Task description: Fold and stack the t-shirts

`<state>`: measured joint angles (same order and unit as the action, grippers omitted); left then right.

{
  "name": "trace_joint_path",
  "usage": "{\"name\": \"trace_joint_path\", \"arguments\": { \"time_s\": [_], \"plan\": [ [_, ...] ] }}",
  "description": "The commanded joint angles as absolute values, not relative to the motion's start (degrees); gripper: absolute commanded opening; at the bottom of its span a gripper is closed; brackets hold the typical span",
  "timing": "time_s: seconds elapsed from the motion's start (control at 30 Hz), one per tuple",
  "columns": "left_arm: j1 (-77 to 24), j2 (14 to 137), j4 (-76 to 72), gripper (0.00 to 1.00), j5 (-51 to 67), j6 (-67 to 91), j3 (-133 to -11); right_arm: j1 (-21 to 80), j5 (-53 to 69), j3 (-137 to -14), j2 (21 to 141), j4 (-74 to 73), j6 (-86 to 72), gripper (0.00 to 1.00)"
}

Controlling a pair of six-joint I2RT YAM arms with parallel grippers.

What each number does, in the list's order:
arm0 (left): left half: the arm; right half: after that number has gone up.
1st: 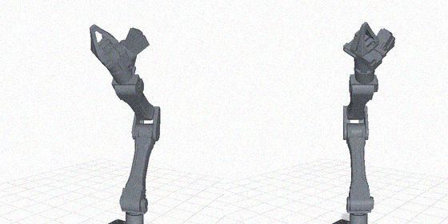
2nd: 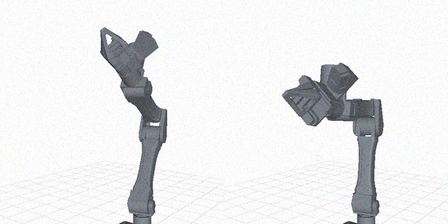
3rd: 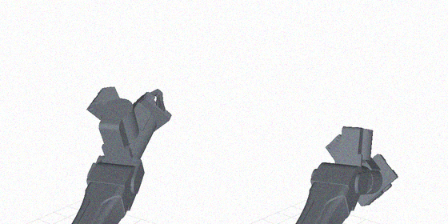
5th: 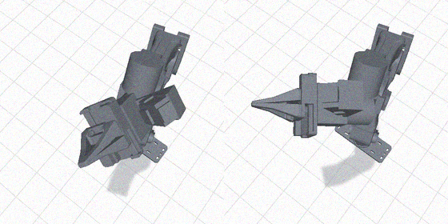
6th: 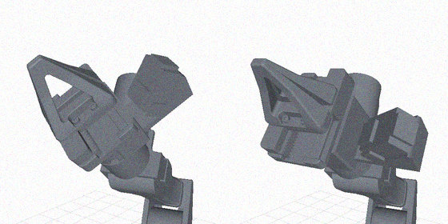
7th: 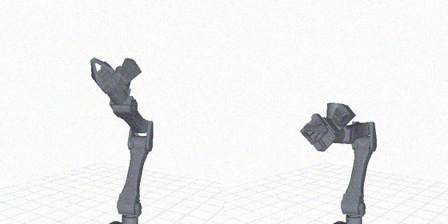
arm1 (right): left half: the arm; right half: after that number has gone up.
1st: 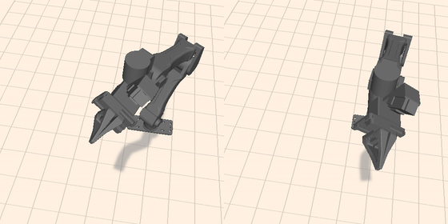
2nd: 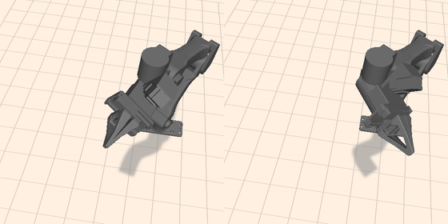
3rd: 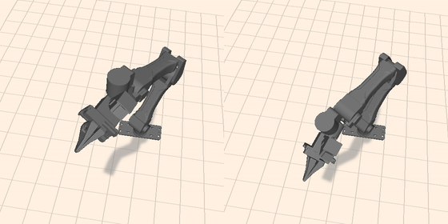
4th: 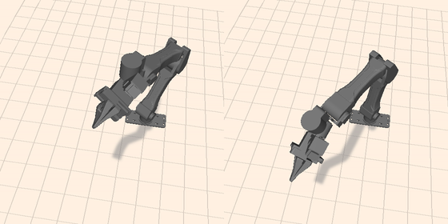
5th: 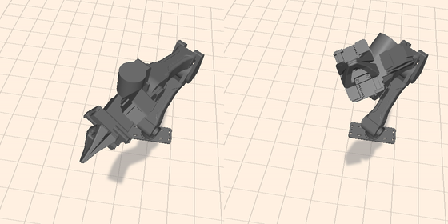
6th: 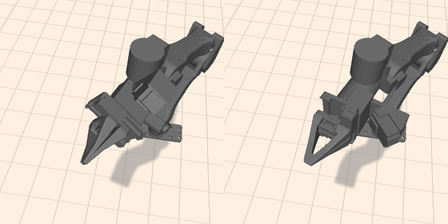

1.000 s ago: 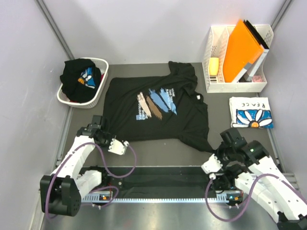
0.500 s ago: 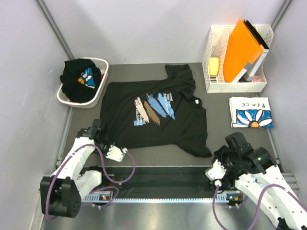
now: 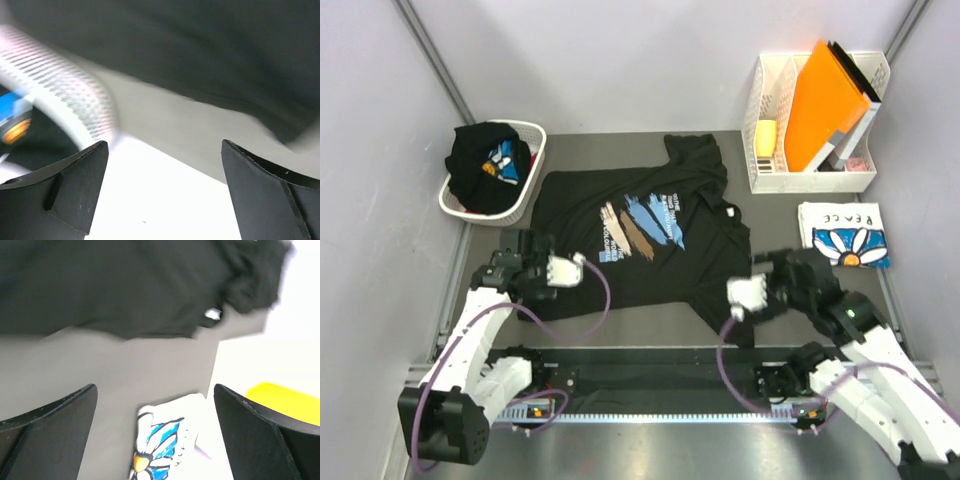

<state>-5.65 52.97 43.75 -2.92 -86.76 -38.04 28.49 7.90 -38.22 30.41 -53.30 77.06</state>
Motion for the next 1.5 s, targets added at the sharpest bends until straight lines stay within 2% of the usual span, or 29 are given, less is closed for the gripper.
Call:
{"name": "trace_joint_path", "arguments": {
  "time_s": [0.0,0.1,0.13,0.2,0.23,0.33,0.5,0.6,0.87,1.07,1.23,1.47],
  "plan": [
    [-5.4,53.9,16.7,0.99,2.6,-72.6,-43.8,28.8,-1.7,-40.9,44.4,-22.4,54.3,0.99],
    [-5.5,58.5,11.4,0.99,6.8,-67.4,-46.0,27.3,-1.9,-52.3,61.1,-17.8,42.6,0.86],
    [-5.6,60.1,10.5,0.99,8.2,-66.3,-47.0,26.9,-0.2,-61.0,70.5,-20.5,40.1,0.78],
    [-6.1,65.4,10.4,0.99,10.3,-63.0,-50.4,25.6,4.2,-70.4,84.2,-28.1,36.2,0.7],
    [-6.3,67.3,9.1,0.99,10.1,-61.7,-51.2,25.4,6.6,-78.9,88.2,-30.2,36.0,0.62],
    [-6.9,73.6,7.9,0.99,10.2,-60.9,-53.6,24.7,7.5,-92.1,100.7,-34.3,35.0,0.56],
    [-9.0,75.8,4.0,0.99,10.5,-68.3,-48.1,23.9,7.2,-105.7,114.3,-36.5,37.0,0.56],
    [-9.7,78.7,1.6,0.99,9.2,-67.8,-48.1,23.9,7.6,-112.1,118.9,-37.4,36.9,0.56],
    [-9.6,89.7,-10.6,0.99,2.2,-56.8,-56.1,23.7,7.1,-114.6,124.5,-37.5,39.5,0.54],
    [-9.3,100.3,-3.2,0.99,-2.0,-46.9,-71.2,23.7,6.9,-114.7,125.1,-37.2,39.4,0.53],
    [-9.2,105.8,-1.8,0.99,-4.7,-47.5,-77.2,23.7,6.4,-115.4,126.3,-37.4,39.3,0.53],
    [-9.4,112.3,-5.4,0.99,-13.4,-52.3,-79.5,23.7,7.6,-115.7,127.9,-39.2,39.6,0.53]
  ]
}}
